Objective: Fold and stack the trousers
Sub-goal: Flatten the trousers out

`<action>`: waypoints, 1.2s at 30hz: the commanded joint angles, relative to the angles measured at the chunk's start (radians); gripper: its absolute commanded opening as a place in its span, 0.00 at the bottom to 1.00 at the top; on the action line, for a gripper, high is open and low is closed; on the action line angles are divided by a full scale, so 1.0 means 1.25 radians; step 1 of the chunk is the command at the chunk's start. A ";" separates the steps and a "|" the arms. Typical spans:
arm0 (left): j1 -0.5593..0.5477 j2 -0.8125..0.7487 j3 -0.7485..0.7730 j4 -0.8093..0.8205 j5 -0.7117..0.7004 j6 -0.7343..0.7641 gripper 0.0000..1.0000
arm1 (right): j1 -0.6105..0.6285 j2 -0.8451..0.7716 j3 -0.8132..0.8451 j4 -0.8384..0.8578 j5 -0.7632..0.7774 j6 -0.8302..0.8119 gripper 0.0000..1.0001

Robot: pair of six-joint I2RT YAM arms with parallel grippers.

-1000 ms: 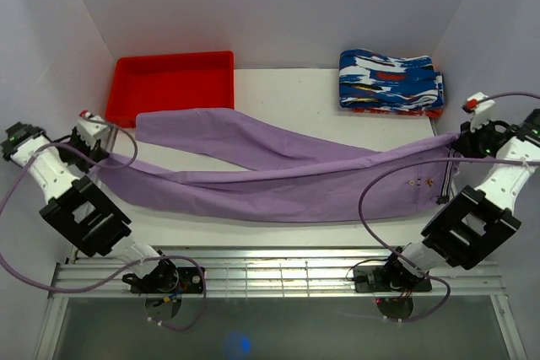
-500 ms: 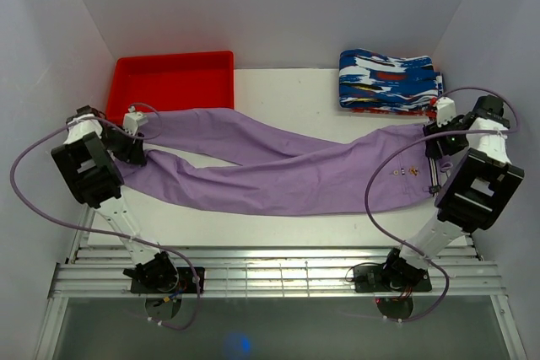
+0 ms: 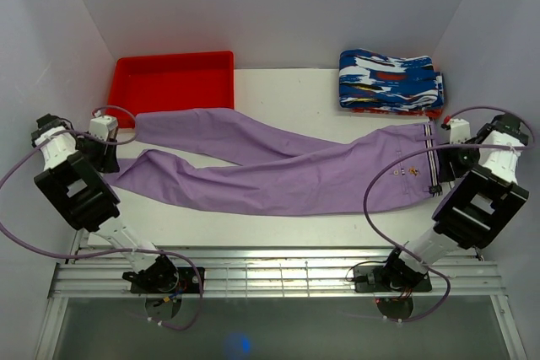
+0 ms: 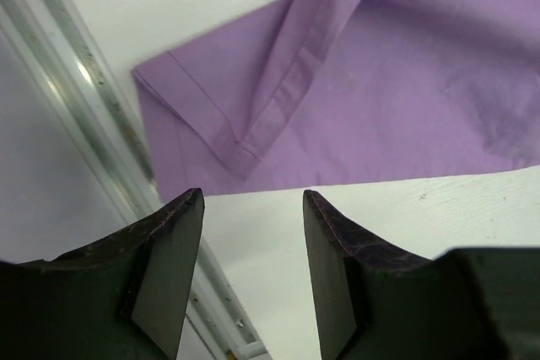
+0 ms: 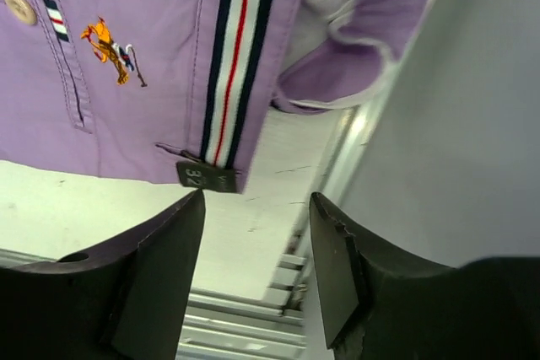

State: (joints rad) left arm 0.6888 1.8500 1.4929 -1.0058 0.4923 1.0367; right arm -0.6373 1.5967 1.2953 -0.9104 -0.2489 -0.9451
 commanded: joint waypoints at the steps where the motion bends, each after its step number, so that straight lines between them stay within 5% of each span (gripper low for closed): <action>1: -0.001 -0.025 -0.036 -0.008 0.027 -0.023 0.62 | -0.004 0.049 -0.037 0.003 0.016 0.070 0.59; 4: -0.002 -0.018 -0.054 -0.003 0.034 -0.034 0.64 | -0.013 0.098 -0.057 0.025 -0.023 0.107 0.63; 6: 0.000 -0.009 -0.055 0.007 0.027 -0.039 0.66 | -0.013 0.117 -0.062 0.025 -0.044 0.123 0.56; 7: 0.000 -0.001 -0.054 0.013 0.022 -0.040 0.66 | -0.013 0.118 -0.061 0.021 -0.055 0.123 0.47; 8: 0.001 0.018 -0.049 0.024 0.020 -0.049 0.66 | -0.018 0.114 -0.052 -0.005 -0.083 0.119 0.24; 9: 0.004 0.037 -0.038 0.024 0.019 -0.055 0.66 | -0.028 0.112 -0.034 -0.040 -0.100 0.100 0.11; 10: 0.005 0.054 -0.027 0.024 0.014 -0.060 0.66 | -0.036 0.108 -0.007 -0.082 -0.112 0.080 0.08; 18: 0.007 0.107 -0.097 0.079 -0.083 0.065 0.66 | -0.148 0.076 0.150 -0.260 -0.122 -0.024 0.08; 23: 0.007 0.081 -0.216 0.136 -0.124 0.109 0.54 | -0.154 0.047 0.152 -0.293 -0.109 -0.054 0.08; 25: 0.009 0.066 -0.276 0.155 -0.145 0.129 0.45 | -0.154 0.036 0.131 -0.291 -0.093 -0.070 0.08; 26: 0.009 0.052 -0.289 0.155 -0.150 0.132 0.23 | -0.154 0.021 0.122 -0.289 -0.072 -0.080 0.08; 29: 0.034 -0.001 -0.257 0.091 -0.122 0.136 0.02 | -0.174 -0.014 0.103 -0.279 -0.043 -0.138 0.08; 33: 0.119 -0.060 -0.109 -0.126 -0.059 0.202 0.00 | -0.213 -0.077 0.061 -0.266 0.018 -0.257 0.08; 36: 0.165 -0.105 -0.102 -0.171 -0.075 0.246 0.00 | -0.230 -0.108 -0.004 -0.244 0.059 -0.306 0.08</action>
State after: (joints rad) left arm 0.8215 1.8336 1.3071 -1.0470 0.3935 1.2472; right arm -0.8837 1.5173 1.3636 -1.2434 -0.2962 -1.1019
